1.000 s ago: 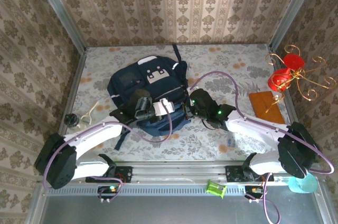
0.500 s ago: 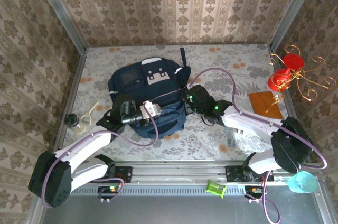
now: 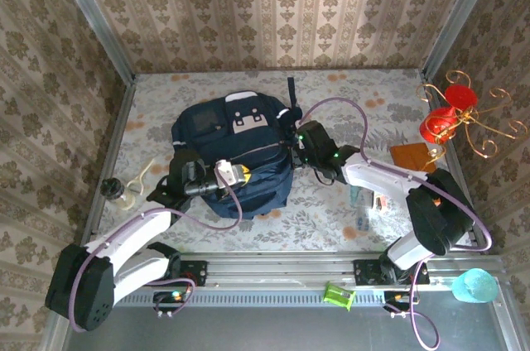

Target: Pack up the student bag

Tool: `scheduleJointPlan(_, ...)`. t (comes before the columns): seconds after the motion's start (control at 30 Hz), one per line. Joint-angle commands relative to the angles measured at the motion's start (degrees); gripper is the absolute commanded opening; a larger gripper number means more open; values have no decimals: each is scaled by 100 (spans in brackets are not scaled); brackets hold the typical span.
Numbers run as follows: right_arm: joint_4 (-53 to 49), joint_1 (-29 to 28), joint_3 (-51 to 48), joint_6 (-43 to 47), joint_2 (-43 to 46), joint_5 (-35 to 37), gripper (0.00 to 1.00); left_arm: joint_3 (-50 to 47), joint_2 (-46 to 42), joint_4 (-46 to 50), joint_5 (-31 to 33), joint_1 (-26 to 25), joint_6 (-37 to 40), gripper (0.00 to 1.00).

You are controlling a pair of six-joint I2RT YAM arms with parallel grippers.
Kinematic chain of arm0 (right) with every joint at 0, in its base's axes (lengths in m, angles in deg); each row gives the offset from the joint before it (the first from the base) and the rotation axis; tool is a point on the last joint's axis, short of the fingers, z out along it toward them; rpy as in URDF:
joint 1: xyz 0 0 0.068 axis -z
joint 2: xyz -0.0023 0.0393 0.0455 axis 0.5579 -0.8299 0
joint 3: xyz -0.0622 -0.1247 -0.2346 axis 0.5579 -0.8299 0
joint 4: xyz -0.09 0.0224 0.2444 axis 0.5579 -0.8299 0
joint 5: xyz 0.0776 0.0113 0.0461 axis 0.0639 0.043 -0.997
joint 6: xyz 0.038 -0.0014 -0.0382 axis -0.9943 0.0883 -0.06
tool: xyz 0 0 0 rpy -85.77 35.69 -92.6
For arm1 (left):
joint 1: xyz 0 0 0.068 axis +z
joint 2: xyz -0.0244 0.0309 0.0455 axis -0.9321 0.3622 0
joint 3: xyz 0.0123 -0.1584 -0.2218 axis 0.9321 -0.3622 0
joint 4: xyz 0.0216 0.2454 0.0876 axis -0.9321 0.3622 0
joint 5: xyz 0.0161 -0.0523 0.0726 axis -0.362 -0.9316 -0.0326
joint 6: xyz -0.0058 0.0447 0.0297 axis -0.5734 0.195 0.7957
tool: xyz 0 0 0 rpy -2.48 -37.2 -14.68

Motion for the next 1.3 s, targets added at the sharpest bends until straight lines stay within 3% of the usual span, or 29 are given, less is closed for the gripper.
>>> scheduleJointPlan(0.0, -151, 471, 178, 18, -262, 742, 0, 9, -292, -350, -701, 62, -63, 0)
scheduleJointPlan(0.9, 473, 1207, 1231, 8, -1618, 423, 0, -26, -318, -230, -863, 59, 103, 0)
scheduleJointPlan(1.27, 502, 1595, 1549, 167, -1888, 266, 0, -34, -195, -190, -978, 292, 125, 0)
